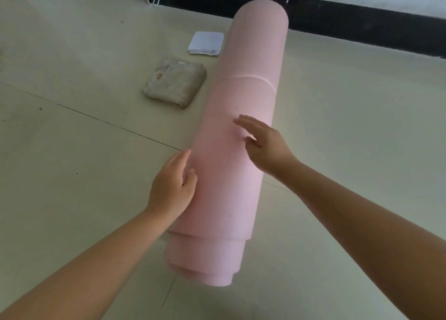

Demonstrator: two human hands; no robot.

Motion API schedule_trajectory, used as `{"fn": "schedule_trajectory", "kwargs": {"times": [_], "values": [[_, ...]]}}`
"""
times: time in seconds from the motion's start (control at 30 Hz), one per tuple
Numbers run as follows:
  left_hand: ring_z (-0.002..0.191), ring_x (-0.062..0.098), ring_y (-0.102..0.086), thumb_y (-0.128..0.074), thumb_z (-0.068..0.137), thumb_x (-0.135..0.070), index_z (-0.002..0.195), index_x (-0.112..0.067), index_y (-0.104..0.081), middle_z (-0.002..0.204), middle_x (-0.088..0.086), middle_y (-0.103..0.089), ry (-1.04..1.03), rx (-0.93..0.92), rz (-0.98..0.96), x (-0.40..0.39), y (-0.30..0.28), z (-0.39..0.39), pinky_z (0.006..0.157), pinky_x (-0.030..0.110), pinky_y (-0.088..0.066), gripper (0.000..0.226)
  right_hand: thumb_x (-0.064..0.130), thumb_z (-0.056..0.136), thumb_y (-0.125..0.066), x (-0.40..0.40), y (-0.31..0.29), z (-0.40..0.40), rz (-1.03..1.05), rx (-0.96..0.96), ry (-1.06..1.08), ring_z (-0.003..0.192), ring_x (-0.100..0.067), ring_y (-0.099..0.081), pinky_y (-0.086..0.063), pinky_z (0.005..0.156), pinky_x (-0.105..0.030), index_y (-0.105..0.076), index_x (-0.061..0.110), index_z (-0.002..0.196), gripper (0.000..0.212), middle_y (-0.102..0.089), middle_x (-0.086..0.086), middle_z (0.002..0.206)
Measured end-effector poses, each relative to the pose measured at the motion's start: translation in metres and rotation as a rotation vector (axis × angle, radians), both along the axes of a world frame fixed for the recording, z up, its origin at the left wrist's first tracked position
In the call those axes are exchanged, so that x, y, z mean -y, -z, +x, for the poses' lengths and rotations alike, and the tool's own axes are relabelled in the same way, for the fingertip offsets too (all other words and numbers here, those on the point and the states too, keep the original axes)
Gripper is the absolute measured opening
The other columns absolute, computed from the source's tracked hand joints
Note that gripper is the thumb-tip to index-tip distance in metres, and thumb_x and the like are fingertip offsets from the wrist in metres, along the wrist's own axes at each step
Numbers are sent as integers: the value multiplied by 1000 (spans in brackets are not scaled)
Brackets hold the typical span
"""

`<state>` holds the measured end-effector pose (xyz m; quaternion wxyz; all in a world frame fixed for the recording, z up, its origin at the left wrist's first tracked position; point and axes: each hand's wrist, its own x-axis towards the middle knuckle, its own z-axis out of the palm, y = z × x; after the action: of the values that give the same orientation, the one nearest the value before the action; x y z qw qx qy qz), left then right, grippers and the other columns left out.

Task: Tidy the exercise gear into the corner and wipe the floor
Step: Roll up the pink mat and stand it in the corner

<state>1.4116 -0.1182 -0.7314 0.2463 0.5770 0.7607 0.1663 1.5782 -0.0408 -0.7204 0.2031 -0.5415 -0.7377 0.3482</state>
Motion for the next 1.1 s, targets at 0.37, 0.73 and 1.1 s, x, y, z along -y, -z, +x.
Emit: {"fn": "schedule_trajectory", "kwargs": {"times": [0.37,0.73,1.1], "values": [[102,25,-60,-59,90,-30,113,-5,-62,99,7,-62,-101,158,-179,-65,-2,-27,71,22,-37,34,16,96,-39,-20,6,-9,-349,-141,469,99,-20,-50,-38,83,-24,-43,10,138,42,-56,-10,130],[118,34,-57,-51,93,-23,121,3,-58,127,23,-59,-127,81,-414,-121,56,-13,92,32,-46,39,36,86,-61,-29,5,8,-330,171,468,128,-29,-43,-38,99,-32,-33,5,141,69,-40,-15,142],[112,32,-57,-34,96,-51,97,-3,-59,114,22,-63,66,189,-271,-118,31,16,89,34,-42,54,26,85,-63,-32,9,19,-505,-72,565,110,-29,-50,-40,83,-29,-28,16,143,69,-43,-11,139]]}}
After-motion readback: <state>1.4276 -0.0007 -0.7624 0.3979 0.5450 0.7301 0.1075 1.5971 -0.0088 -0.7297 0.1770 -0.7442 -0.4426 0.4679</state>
